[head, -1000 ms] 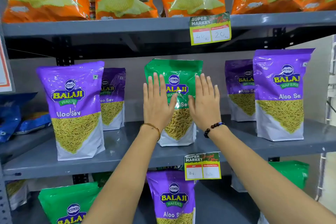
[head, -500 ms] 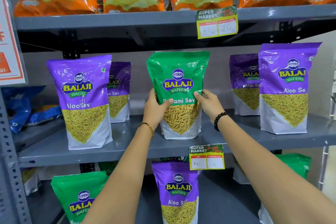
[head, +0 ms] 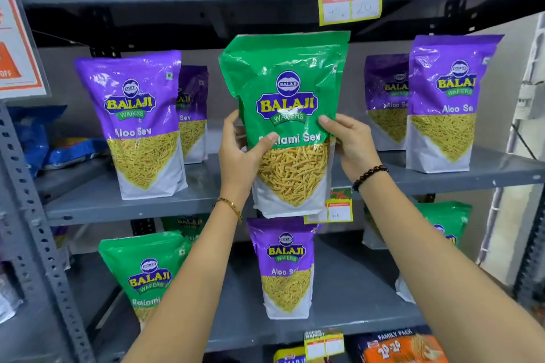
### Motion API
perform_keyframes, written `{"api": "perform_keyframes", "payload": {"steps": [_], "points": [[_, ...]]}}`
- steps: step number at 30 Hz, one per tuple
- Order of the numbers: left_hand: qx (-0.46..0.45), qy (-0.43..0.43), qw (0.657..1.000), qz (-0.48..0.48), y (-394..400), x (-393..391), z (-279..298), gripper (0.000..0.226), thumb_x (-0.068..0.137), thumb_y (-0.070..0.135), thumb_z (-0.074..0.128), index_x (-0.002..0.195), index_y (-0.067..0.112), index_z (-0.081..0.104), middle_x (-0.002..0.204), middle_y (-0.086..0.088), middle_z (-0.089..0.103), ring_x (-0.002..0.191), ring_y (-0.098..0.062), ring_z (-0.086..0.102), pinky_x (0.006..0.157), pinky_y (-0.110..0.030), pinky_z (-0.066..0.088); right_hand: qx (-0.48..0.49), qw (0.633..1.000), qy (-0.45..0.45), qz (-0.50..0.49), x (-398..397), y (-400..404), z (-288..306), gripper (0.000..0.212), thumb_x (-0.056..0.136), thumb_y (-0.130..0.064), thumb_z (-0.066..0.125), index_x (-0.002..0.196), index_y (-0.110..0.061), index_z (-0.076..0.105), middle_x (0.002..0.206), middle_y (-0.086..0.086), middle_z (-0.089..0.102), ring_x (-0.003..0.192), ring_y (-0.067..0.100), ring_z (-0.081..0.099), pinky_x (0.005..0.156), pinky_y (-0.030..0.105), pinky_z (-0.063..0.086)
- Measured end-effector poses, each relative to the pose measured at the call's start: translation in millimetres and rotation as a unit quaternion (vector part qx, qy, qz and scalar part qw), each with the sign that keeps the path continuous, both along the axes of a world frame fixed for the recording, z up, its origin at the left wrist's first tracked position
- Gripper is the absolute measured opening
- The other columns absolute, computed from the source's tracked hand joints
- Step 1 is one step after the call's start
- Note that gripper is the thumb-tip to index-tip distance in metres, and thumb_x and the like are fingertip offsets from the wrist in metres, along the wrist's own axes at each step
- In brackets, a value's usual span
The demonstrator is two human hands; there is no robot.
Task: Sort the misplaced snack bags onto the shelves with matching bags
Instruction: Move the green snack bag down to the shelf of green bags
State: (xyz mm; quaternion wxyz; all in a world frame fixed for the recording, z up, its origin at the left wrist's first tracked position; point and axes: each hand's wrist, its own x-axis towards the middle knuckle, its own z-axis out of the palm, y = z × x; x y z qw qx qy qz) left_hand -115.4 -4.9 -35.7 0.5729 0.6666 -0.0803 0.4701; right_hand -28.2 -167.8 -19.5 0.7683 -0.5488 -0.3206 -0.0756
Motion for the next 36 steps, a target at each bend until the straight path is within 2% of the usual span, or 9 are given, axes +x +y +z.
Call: {"api": "perform_keyframes", "payload": {"steps": [10, 15, 16, 20, 24, 27, 29, 31, 36], "points": [[0.015, 0.065, 0.994, -0.086, -45, -26, -92, 0.058, 0.065, 0.024, 0.078, 0.113, 0.032, 0.046, 0.110, 0.009, 0.062, 0.102, -0.010, 0.061, 0.089, -0.031, 0.052, -0.058, 0.993, 0.076, 0.071, -23, -77, -93, 0.049, 0.033, -0.040, 0.088, 0.075, -0.018, 0.077, 0.078, -0.005, 0.077, 0.075, 0.010, 0.071, 0.070, 0.023, 0.058], [-0.014, 0.167, 0.978, -0.124, -69, -13, -161, 0.070, 0.060, 0.027, 0.081, 0.118, 0.021, 0.043, 0.123, -0.003, 0.058, 0.112, -0.019, 0.057, 0.097, -0.044, 0.049, -0.148, 0.975, 0.161, 0.024, -13, -113, -155, 0.008, 0.065, -0.007, 0.075, 0.066, -0.015, 0.074, 0.066, -0.006, 0.075, 0.064, 0.009, 0.067, 0.067, 0.027, 0.050], [-0.017, 0.188, 0.974, -0.128, -73, -9, -174, 0.071, 0.058, 0.028, 0.082, 0.117, 0.020, 0.043, 0.122, -0.004, 0.057, 0.112, -0.020, 0.057, 0.097, -0.045, 0.049, -0.154, 0.971, 0.184, 0.018, -8, -119, -169, 0.020, 0.071, 0.002, 0.067, 0.063, -0.016, 0.074, 0.064, -0.007, 0.075, 0.063, 0.007, 0.068, 0.067, 0.025, 0.052], [-0.029, 0.262, 0.953, -0.150, -88, 14, -220, 0.064, 0.055, 0.022, 0.084, 0.105, 0.033, 0.045, 0.116, 0.000, 0.060, 0.110, -0.019, 0.059, 0.095, -0.044, 0.050, -0.212, 0.943, 0.255, 0.005, 6, -135, -212, 0.008, 0.060, -0.010, 0.077, 0.062, -0.018, 0.075, 0.067, -0.005, 0.076, 0.068, 0.009, 0.069, 0.070, 0.021, 0.055], [-0.065, 0.322, 0.933, -0.148, -100, 45, -249, 0.065, 0.059, -0.003, 0.080, 0.105, 0.023, 0.041, 0.112, -0.003, 0.058, 0.103, -0.018, 0.058, 0.083, -0.025, 0.052, -0.232, 0.920, 0.309, -0.070, 40, -146, -259, 0.078, 0.031, -0.037, 0.092, 0.099, -0.005, 0.071, 0.113, 0.014, 0.069, 0.106, 0.028, 0.062, 0.100, 0.046, 0.044], [-0.077, 0.353, 0.922, -0.136, -106, 73, -261, 0.061, 0.058, -0.006, 0.079, 0.098, 0.022, 0.042, 0.108, -0.003, 0.058, 0.105, -0.022, 0.058, 0.088, -0.035, 0.050, -0.235, 0.905, 0.338, -0.106, 55, -145, -270, 0.039, 0.046, -0.027, 0.089, 0.076, -0.010, 0.069, 0.071, -0.011, 0.070, 0.063, -0.001, 0.062, 0.070, 0.030, 0.045], [-0.075, 0.373, 0.917, -0.117, -108, 94, -266, 0.060, 0.058, -0.006, 0.079, 0.099, 0.018, 0.042, 0.109, -0.005, 0.060, 0.103, -0.022, 0.058, 0.090, -0.039, 0.051, -0.217, 0.903, 0.342, -0.142, 72, -143, -283, 0.065, 0.035, -0.041, 0.090, 0.085, -0.003, 0.071, 0.078, -0.003, 0.072, 0.062, 0.004, 0.060, 0.067, 0.028, 0.045], [-0.060, 0.387, 0.915, -0.092, -108, 114, -269, 0.061, 0.057, -0.002, 0.080, 0.103, 0.016, 0.043, 0.114, -0.007, 0.062, 0.103, -0.022, 0.060, 0.092, -0.044, 0.051, -0.190, 0.907, 0.332, -0.174, 91, -138, -294, 0.096, 0.021, -0.050, 0.089, 0.100, 0.002, 0.068, 0.104, 0.013, 0.070, 0.088, 0.023, 0.066, 0.088, 0.040, 0.052], [-0.021, 0.432, 0.899, -0.070, -102, 156, -284, 0.072, 0.062, 0.005, 0.079, 0.122, 0.014, 0.040, 0.130, -0.014, 0.057, 0.116, -0.030, 0.057, 0.095, -0.052, 0.049, -0.169, 0.881, 0.366, -0.248, 101, -117, -271, 0.046, 0.064, -0.009, 0.080, 0.105, 0.006, 0.065, 0.117, 0.018, 0.065, 0.101, 0.025, 0.060, 0.099, 0.041, 0.047]]}}
